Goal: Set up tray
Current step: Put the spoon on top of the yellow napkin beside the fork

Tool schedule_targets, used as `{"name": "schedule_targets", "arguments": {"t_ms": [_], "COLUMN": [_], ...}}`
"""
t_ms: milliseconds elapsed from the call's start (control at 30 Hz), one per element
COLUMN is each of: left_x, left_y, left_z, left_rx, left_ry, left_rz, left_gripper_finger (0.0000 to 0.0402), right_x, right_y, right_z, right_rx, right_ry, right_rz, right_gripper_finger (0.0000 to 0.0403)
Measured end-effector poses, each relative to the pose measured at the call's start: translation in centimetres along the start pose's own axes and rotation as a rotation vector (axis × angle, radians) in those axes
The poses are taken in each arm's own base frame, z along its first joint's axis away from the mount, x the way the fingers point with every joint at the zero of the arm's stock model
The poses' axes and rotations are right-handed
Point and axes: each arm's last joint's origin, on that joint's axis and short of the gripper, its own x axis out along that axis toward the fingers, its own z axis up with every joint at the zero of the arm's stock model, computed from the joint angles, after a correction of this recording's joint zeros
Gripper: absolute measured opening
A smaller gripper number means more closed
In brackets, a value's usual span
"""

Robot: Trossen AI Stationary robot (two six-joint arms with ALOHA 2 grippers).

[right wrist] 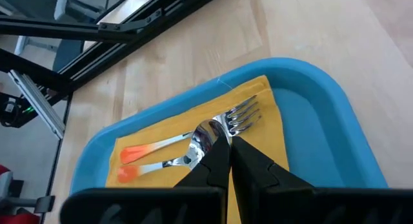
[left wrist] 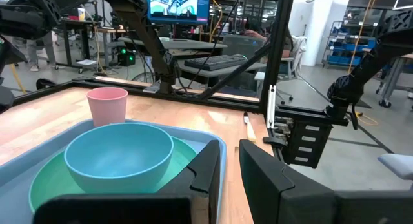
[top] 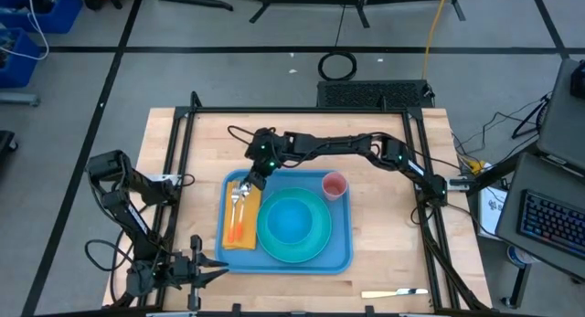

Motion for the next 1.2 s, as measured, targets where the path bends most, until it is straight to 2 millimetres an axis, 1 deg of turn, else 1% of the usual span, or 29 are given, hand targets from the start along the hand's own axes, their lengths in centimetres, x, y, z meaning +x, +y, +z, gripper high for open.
{"name": "schedule_targets", "arguments": {"t_ms": [700, 833, 967, 1200], "left_x": [0.1, 0.1, 0.1, 0.1], "left_y": [0.0, 0.0, 0.1, 0.1], "left_z": [-0.1, -0.1, -0.1, -0.2], "left_rx": [0.008, 0.009, 0.011, 0.017], "left_ry": [0.004, 0.004, 0.004, 0.006], "left_rz": [0.004, 0.003, 0.004, 0.005], "left_gripper_finger": [0.0063, 0.0063, 0.0063, 0.0063], "right_x": [0.2, 0.7, 1.6, 1.6], "right_y": [0.3, -0.1, -0.9, -1.0], "right_z": [-0.1, -0.4, -1.1, -0.9], "right_rx": [-0.025, -0.025, -0.017, -0.032], "right_ry": [-0.005, 0.001, 0.018, 0.003], "right_rz": [-0.021, -0.020, -0.023, -0.023], "right_gripper_finger": [0.0000, 0.0000, 0.0000, 0.0000]}}
